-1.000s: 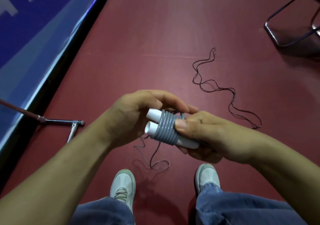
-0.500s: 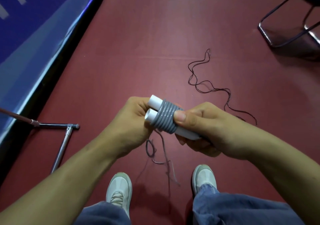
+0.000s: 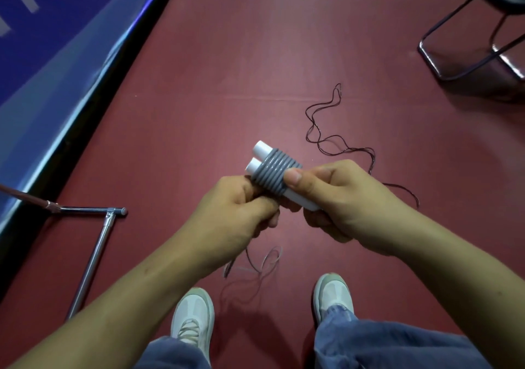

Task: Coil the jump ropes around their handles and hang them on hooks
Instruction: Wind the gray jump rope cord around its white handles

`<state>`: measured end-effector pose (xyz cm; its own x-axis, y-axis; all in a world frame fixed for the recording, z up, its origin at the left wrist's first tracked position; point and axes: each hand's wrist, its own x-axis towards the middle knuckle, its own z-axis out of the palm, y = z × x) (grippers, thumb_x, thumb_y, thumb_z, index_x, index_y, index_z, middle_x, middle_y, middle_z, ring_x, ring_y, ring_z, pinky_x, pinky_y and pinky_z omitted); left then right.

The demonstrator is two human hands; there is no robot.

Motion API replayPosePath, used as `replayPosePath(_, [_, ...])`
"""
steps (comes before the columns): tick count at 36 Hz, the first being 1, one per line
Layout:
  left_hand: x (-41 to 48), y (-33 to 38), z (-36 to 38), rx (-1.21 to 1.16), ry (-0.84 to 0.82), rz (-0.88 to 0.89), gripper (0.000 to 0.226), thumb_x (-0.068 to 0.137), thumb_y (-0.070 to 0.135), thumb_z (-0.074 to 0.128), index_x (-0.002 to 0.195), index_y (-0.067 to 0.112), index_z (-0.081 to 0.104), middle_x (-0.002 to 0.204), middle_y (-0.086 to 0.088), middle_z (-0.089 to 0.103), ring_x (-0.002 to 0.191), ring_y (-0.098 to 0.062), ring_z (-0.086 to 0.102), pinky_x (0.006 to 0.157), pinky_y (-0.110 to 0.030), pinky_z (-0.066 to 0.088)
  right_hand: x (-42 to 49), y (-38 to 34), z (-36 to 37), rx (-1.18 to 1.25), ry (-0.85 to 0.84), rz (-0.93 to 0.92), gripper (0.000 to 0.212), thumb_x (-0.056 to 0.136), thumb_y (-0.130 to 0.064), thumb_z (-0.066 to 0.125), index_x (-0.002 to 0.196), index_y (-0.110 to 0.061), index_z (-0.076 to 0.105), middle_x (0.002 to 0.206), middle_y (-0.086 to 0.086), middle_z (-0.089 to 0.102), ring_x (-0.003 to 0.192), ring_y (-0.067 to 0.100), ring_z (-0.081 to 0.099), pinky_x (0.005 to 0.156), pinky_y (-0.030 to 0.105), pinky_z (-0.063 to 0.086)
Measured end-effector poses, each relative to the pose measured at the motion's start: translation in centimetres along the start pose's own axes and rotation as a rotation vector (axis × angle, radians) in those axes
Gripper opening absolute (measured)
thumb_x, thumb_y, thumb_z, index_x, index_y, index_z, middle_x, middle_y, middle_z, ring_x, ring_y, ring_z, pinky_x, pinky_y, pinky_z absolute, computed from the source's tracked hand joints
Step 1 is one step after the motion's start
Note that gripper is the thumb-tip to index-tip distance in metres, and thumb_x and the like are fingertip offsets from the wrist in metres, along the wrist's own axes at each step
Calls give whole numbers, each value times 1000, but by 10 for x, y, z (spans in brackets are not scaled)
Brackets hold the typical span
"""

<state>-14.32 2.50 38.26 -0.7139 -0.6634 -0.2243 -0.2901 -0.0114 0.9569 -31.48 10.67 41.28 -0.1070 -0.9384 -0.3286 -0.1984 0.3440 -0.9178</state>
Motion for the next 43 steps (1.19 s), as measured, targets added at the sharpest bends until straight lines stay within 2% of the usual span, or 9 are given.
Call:
replayPosePath(5, [-5, 2, 2, 30, 7, 18, 46, 83, 68, 67, 68, 25, 72, 59, 6, 57, 53, -11, 44, 57, -32, 37, -1, -1, 0, -109, 57, -27, 47, 96, -55, 56, 66, -21, 69, 52, 2, 48, 43, 16, 35, 42, 23, 30])
replayPosePath(11, [-2, 7, 7, -35, 88, -54, 44, 93, 49, 57, 70, 15, 73, 54, -2, 58, 42, -10, 41, 44, -19, 32, -7, -2, 0, -62, -17, -1, 44, 97, -45, 53, 81, -6, 64, 61, 8, 45, 48, 18, 33, 44, 27, 25])
replayPosePath(15, [-2, 8, 3, -46, 43, -108, 48, 98, 45, 56, 67, 11, 69, 50, -5, 53, 40, -13, 38, 43, -21, 32, -7, 1, -2, -408, 35, -68, 18, 93, -18, 61, 84, -3, 57, 59, 5, 47, 48, 13, 38, 47, 34, 34])
replayPosePath(21, [-2, 7, 1, -112, 17, -216, 46, 101, 38, 57, 64, 11, 65, 49, -4, 46, 42, -14, 33, 44, -24, 28, -6, 4, -6, -455, -16, -31, 20, 100, -24, 61, 83, -14, 61, 64, 0, 70, 47, 12, 61, 49, 28, 48])
replayPosePath(25, [-3, 9, -1, -131, -16, -225, 38, 102, 26, 56, 69, 8, 65, 53, -7, 47, 42, -13, 31, 44, -22, 26, -5, 6, -12, -503, 19, 20, 29, 99, -31, 62, 77, -12, 64, 55, 0, 69, 42, 9, 58, 46, 22, 44])
replayPosePath(28, [-5, 13, -1, -76, -39, -243, 20, 83, 22, 64, 67, 10, 67, 55, -9, 52, 42, -14, 33, 47, -23, 26, -3, 9, -10, -537, 54, 16, 27, 99, -31, 64, 79, -13, 61, 62, -4, 71, 45, 12, 64, 45, 23, 48])
replayPosePath(36, [-7, 19, -4, 828, -5, 110, 37, 89, 29, 63, 61, 8, 50, 48, 2, 41, 47, -17, 37, 47, -27, 32, 6, 24, -4, -718, 146, 63, 32, 97, -41, 62, 81, -14, 56, 73, 8, 70, 58, 31, 67, 56, 44, 57])
replayPosePath(40, [-5, 17, -10, 1054, -29, 305, 32, 91, 34, 57, 67, 14, 53, 57, 1, 47, 55, -23, 49, 56, -42, 48, 7, 27, 2, -839, 115, 87, 40, 97, -42, 62, 73, -15, 46, 67, 6, 56, 61, 31, 50, 49, 34, 32])
replayPosePath(43, [-1, 22, -14, 1149, -18, 383, 29, 93, 36, 54, 71, 17, 50, 68, 0, 51, 65, -32, 55, 60, -44, 50, 7, 26, 4, -860, 56, 92, 40, 98, -41, 62, 71, -17, 45, 66, 5, 50, 59, 29, 45, 50, 33, 30])
